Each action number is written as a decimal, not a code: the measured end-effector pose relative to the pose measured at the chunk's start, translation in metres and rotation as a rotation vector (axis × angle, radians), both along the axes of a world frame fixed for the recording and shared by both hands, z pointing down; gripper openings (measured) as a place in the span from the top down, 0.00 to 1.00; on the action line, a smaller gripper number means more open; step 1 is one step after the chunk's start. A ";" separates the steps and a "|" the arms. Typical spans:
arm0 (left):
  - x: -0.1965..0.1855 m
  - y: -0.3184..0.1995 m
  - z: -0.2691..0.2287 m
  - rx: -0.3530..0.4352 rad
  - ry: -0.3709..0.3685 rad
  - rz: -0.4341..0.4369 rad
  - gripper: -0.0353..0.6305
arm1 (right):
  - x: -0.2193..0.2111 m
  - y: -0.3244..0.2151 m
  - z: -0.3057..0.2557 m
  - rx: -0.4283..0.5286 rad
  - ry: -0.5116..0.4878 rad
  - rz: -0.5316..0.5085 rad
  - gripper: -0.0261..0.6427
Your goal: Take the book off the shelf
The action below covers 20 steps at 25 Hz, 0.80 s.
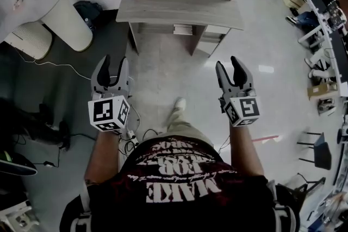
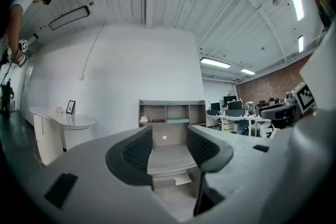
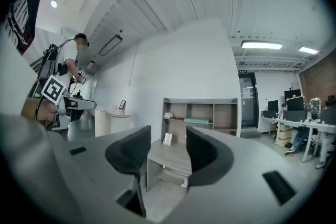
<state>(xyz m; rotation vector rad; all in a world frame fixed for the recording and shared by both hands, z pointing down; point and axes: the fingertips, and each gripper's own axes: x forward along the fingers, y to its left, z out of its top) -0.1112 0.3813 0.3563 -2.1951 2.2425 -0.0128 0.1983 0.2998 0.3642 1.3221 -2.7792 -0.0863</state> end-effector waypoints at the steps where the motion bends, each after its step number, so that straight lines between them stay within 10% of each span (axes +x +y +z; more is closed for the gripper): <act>1: -0.004 -0.006 0.002 -0.001 0.024 -0.004 0.65 | 0.000 -0.006 0.002 -0.009 -0.004 0.001 0.65; 20: 0.007 -0.186 0.020 -0.084 -0.006 0.048 0.63 | -0.001 -0.173 0.020 -0.076 -0.021 -0.011 0.65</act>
